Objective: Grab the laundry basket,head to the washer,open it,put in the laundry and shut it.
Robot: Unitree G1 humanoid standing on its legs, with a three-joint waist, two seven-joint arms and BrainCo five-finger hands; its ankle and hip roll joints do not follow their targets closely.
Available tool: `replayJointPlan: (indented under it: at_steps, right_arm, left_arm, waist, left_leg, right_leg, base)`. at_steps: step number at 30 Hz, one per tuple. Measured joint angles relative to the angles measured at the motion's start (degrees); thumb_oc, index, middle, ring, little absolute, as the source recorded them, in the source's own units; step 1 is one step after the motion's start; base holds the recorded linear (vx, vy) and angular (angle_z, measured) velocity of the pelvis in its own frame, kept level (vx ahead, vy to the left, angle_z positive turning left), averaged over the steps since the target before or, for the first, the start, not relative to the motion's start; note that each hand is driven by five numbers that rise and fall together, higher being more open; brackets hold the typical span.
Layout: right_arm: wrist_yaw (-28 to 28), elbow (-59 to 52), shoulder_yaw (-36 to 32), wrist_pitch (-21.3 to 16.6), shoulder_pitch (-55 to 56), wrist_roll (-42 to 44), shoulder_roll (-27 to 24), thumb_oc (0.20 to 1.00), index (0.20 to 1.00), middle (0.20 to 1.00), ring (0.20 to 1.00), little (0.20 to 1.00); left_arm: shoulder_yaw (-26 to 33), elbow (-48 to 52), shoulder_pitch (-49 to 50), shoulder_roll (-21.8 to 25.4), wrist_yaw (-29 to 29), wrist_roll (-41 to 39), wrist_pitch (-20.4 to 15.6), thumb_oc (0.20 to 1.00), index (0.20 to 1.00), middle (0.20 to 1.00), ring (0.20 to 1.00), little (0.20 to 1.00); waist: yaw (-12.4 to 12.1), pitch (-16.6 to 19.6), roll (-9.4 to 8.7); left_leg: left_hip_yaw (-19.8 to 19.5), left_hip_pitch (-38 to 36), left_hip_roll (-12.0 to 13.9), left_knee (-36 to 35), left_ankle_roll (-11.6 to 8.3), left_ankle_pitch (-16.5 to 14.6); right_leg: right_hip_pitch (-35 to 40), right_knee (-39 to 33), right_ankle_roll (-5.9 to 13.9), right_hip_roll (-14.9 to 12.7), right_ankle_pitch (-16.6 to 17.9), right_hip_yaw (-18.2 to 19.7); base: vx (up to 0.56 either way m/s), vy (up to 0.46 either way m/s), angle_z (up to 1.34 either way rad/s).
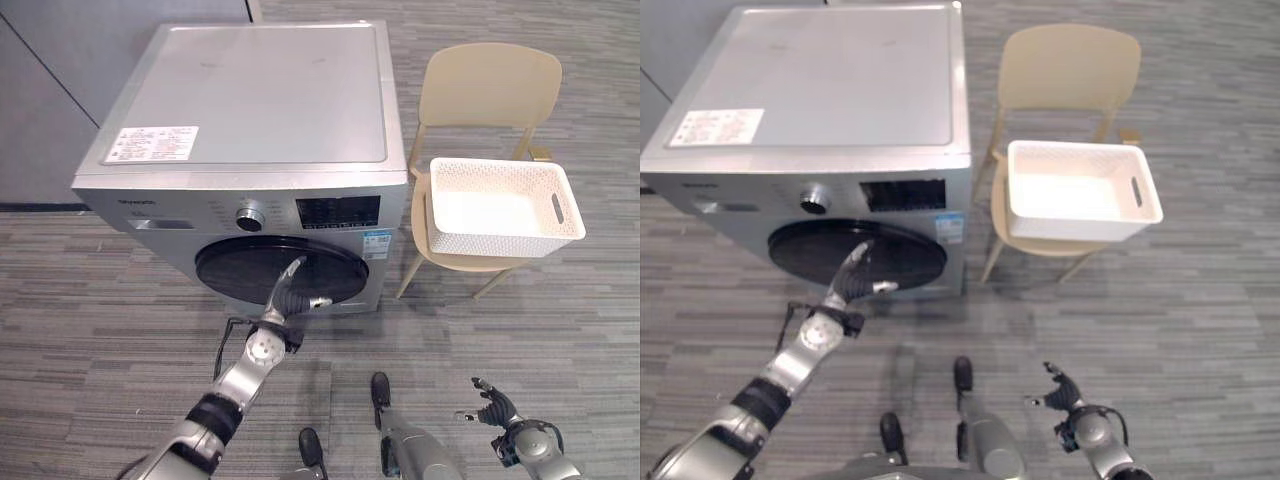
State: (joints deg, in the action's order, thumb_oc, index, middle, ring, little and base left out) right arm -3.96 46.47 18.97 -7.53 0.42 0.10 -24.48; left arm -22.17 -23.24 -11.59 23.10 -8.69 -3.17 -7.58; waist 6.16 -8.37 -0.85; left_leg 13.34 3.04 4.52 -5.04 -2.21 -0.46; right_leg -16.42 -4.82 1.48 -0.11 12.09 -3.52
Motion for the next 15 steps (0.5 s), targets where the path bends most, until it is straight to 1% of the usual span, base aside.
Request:
replayJointPlan:
  at_steps: [1,2,3,4,5,7,8,10,11,12,13,15]
  right_arm:
    - [0.0,0.3,-0.5,0.0,-0.2,0.0,0.2,1.0,1.0,1.0,1.0,1.0]
    - [0.1,0.8,-0.6,0.0,-0.2,0.0,0.3,1.0,1.0,1.0,1.0,1.0]
    - [0.2,1.5,-0.8,0.3,-0.6,0.0,0.6,1.0,1.0,1.0,1.0,1.0]
    - [0.2,1.8,-1.0,0.3,-0.9,0.0,0.9,1.0,1.0,1.0,1.0,1.0]
    - [0.1,1.7,-1.1,0.2,-0.6,0.0,0.9,1.0,1.0,1.0,1.0,1.0]
    - [0.1,1.8,-1.1,0.2,-0.6,0.0,0.9,1.0,1.0,1.0,1.0,1.0]
    - [0.1,1.9,-1.1,0.2,-1.0,0.0,0.9,1.0,1.0,1.0,1.0,1.0]
    - [0.2,3.4,-1.1,0.3,-1.7,0.0,1.1,1.0,1.0,1.0,1.0,1.0]
    - [0.2,4.2,-1.1,0.3,-2.0,0.0,1.1,1.0,1.0,1.0,1.0,1.0]
    - [0.2,4.2,-1.1,0.3,-1.4,0.0,1.2,1.0,1.0,1.0,1.0,1.0]
    - [0.2,4.2,-1.1,0.3,-1.5,0.0,1.2,1.0,1.0,1.0,1.0,1.0]
    - [0.1,5.5,-1.2,0.3,-1.4,0.0,1.7,1.0,1.0,1.0,1.0,1.0]
  left_arm:
    - [0.6,1.0,2.6,-0.3,0.5,-0.2,-0.7,1.0,1.0,1.0,1.0,1.0]
    - [0.6,0.4,3.5,-0.5,1.1,-0.2,-0.7,1.0,1.0,1.0,1.0,1.0]
    - [1.6,0.2,6.0,-0.6,2.3,-0.6,-0.9,1.0,1.0,1.0,1.0,1.0]
    - [3.4,0.2,9.1,-0.9,2.9,-0.7,-1.2,1.0,1.0,1.0,1.0,1.0]
    - [3.4,-0.8,10.7,-0.9,3.5,-0.9,-1.0,1.0,1.0,1.0,1.0,1.0]
    - [4.2,-3.4,13.9,-1.3,4.7,-1.2,-1.2,1.0,1.0,1.0,1.0,1.0]
    - [4.7,-5.4,15.2,-1.8,5.2,-1.2,-1.1,1.0,1.0,1.0,1.0,1.0]
    - [4.7,-14.0,17.1,-3.1,6.4,-1.0,-1.0,1.0,1.0,1.0,1.0,1.0]
    - [5.7,-20.9,17.2,-4.8,6.6,-1.0,-0.7,1.0,1.0,1.0,1.0,1.0]
    - [6.9,-25.2,17.2,-6.1,6.7,-1.1,0.3,1.0,1.0,1.0,1.0,1.0]
    - [6.9,-27.0,18.0,-6.3,6.9,-1.1,1.1,1.0,1.0,1.0,1.0,1.0]
    - [8.4,-31.7,18.0,-7.2,7.0,-1.1,1.0,1.0,1.0,1.0,1.0,1.0]
  waist:
    - [-0.1,0.0,0.39]
    - [-0.2,0.0,0.4]
    - [-1.0,0.1,0.75]
    - [-1.4,0.1,0.81]
    - [-1.7,0.3,0.99]
    - [-2.0,1.2,1.85]
    - [-1.9,1.7,2.19]
    - [-2.2,2.5,2.41]
    - [-2.4,3.5,2.38]
    - [-2.4,4.6,2.15]
    - [-2.5,5.0,1.77]
    - [-3.2,5.3,1.07]
  left_leg:
    - [-0.2,-0.2,0.4,0.0,0.03,-0.1]
    - [-0.8,-0.3,0.3,0.0,-0.08,-0.1]
    - [-1.8,-0.5,0.3,0.0,0.04,0.0]
    - [-1.7,-1.5,0.5,0.0,0.1,0.0]
    - [-1.7,-2.3,0.6,0.0,0.2,-0.1]
    - [-2.8,-2.6,0.8,0.0,0.21,-0.3]
    - [-3.1,-2.6,0.7,0.0,0.16,-0.3]
    - [-3.3,-3.8,0.6,0.0,0.2,-0.6]
    - [-3.3,-4.4,0.6,0.0,0.11,-0.8]
    - [-3.3,-4.4,0.6,0.0,0.17,-0.9]
    - [-3.4,-4.5,0.5,0.0,0.19,-0.9]
    - [-3.6,-4.9,0.4,0.0,0.21,-0.9]
  right_leg:
    - [0.2,0.2,0.47,0.2,-0.2,-0.4]
    - [0.5,0.2,0.46,0.2,-0.2,-0.6]
    - [1.0,0.2,0.43,0.2,-0.2,-1.1]
    - [1.9,0.1,0.41,0.5,-0.2,-1.0]
    - [2.8,-0.1,0.29,0.7,-0.3,-0.8]
    - [3.8,-0.1,-0.69,0.5,-1.1,-1.7]
    - [4.0,-0.1,-0.73,0.4,-1.1,-2.1]
    - [5.4,-0.1,-0.68,0.3,-1.1,-2.3]
    - [6.0,-0.1,-0.87,0.3,-1.2,-2.4]
    - [5.9,-0.2,-1.03,0.2,-1.3,-2.4]
    - [6.1,-0.2,-1.05,0.1,-1.3,-2.5]
    - [6.6,-0.1,-1.06,-0.2,-1.3,-2.6]
  base:
    - [0.05,-0.024,0.11]
    - [0.05,-0.024,0.27]
    - [0.04,-0.014,0.2]
    - [0.03,-0.017,0.04]
    - [0.03,-0.024,-0.01]
    - [0.03,-0.02,0.2]
    - [0.03,-0.016,0.22]
    - [0.02,-0.01,0.1]
    - [0.0,0.0,0.0]
    - [0.0,0.0,0.0]
    - [0.04,-0.005,0.05]
    - [0.04,-0.002,0.06]
